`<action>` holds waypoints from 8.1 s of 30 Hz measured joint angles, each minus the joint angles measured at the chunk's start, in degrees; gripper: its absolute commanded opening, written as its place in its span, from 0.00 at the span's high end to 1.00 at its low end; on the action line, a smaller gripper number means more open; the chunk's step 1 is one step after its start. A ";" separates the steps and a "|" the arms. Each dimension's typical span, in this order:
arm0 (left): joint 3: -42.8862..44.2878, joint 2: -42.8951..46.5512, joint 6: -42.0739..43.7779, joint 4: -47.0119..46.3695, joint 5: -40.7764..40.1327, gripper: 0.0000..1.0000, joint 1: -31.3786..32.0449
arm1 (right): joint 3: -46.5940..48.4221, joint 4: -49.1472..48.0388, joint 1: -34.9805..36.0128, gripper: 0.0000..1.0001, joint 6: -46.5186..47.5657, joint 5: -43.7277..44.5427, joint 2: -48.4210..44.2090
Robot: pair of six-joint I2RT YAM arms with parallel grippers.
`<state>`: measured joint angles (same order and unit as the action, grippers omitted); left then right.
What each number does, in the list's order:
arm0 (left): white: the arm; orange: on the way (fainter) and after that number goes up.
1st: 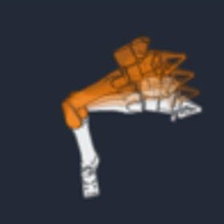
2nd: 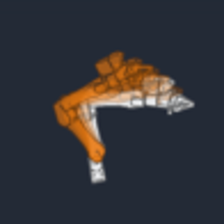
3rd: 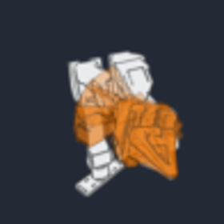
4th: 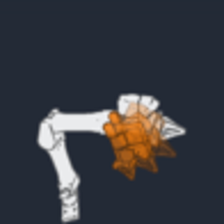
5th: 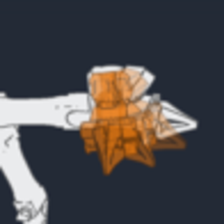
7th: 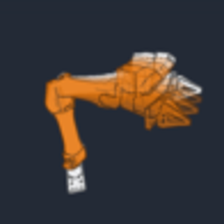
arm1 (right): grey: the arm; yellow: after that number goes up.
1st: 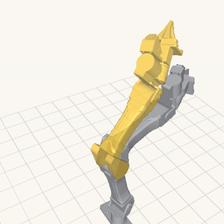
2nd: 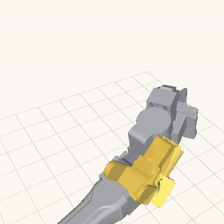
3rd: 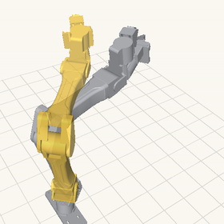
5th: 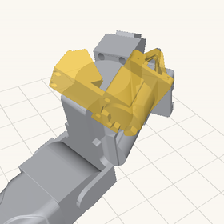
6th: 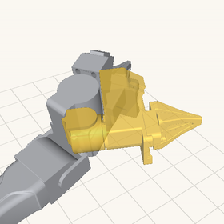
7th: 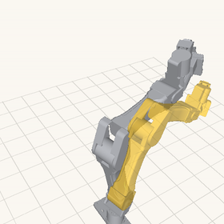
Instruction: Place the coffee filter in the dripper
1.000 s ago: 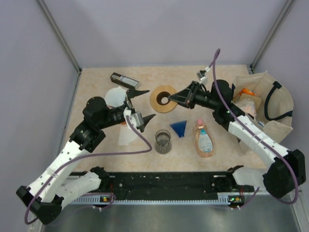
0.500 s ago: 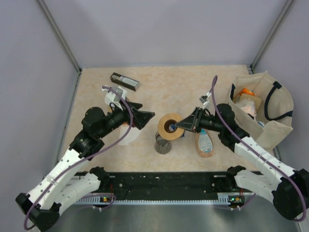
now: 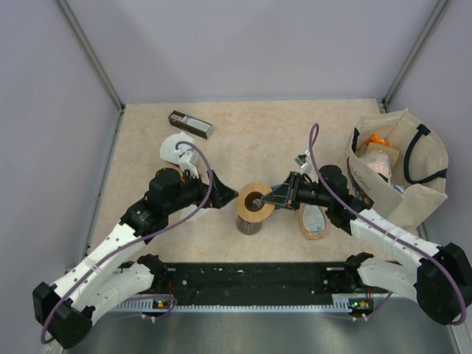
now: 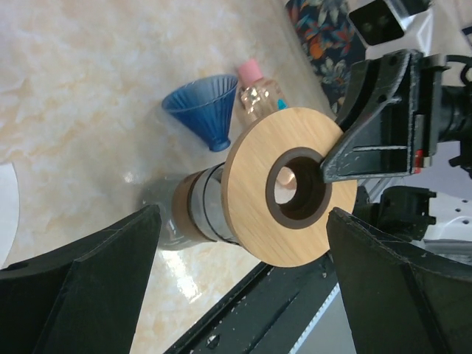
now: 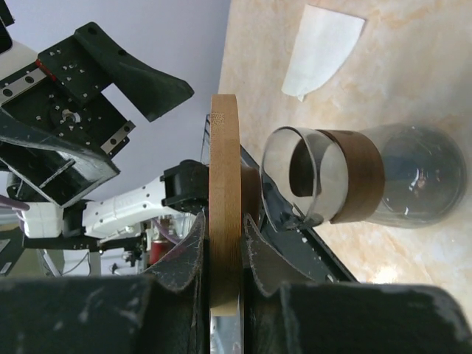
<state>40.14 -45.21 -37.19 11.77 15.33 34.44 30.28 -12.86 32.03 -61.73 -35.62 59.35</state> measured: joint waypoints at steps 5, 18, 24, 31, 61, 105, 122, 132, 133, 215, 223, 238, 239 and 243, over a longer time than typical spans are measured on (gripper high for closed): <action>-0.87 -3.32 -0.70 1.55 0.76 0.01 0.24 | -0.68 -0.85 0.20 1.00 -0.85 0.26 1.88; -3.30 -8.68 -2.40 0.09 1.99 0.02 1.20 | -1.81 -5.62 0.87 0.92 -2.86 -0.24 7.69; -3.30 -10.86 -2.95 -1.09 1.97 0.02 1.92 | -1.81 -5.51 0.87 0.79 -2.75 -0.31 7.67; -3.30 -11.47 -2.97 -1.29 1.73 0.02 2.51 | -1.81 -3.32 0.87 0.58 -1.81 -0.22 7.45; -3.54 1.97 -2.27 8.94 -10.91 0.01 3.15 | 4.74 16.72 1.07 0.01 13.81 9.16 0.17; -10.60 3.08 -13.97 22.60 -32.70 0.01 -14.69 | 20.04 25.09 -5.20 0.01 34.29 26.53 10.36; -11.45 -5.81 -11.50 17.62 -27.21 0.01 -19.39 | 31.12 19.98 -5.18 0.01 33.20 17.68 30.38; -11.82 -9.77 -9.16 14.73 -23.96 0.01 -21.90 | 42.32 18.29 -2.32 0.01 33.33 18.36 42.12; -11.87 -10.29 -9.01 14.32 -23.43 0.01 -22.03 | 43.04 18.21 -1.79 0.01 33.55 18.82 42.88; -15.76 -10.67 -11.37 0.37 -13.49 0.01 -16.22 | 56.33 21.09 6.12 0.08 33.57 24.13 61.09; -17.53 -17.16 -13.97 -11.23 -16.00 0.03 -16.39 | 55.34 20.68 9.09 0.20 28.35 24.68 61.09; -17.97 -25.20 -17.59 -22.60 -9.49 0.05 -16.37 | 54.86 18.91 10.54 0.31 22.64 23.30 63.10; -17.99 -25.20 -17.62 -22.62 -9.33 0.05 -16.37 | 54.93 18.56 10.58 0.31 22.43 22.73 63.47; -18.10 -25.46 -17.81 -23.12 -9.07 0.05 -16.26 | 56.00 18.56 10.71 0.34 22.45 21.59 64.32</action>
<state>22.04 -70.67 -55.00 -11.35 6.26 18.17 86.28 5.69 42.74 -39.29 -14.02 123.68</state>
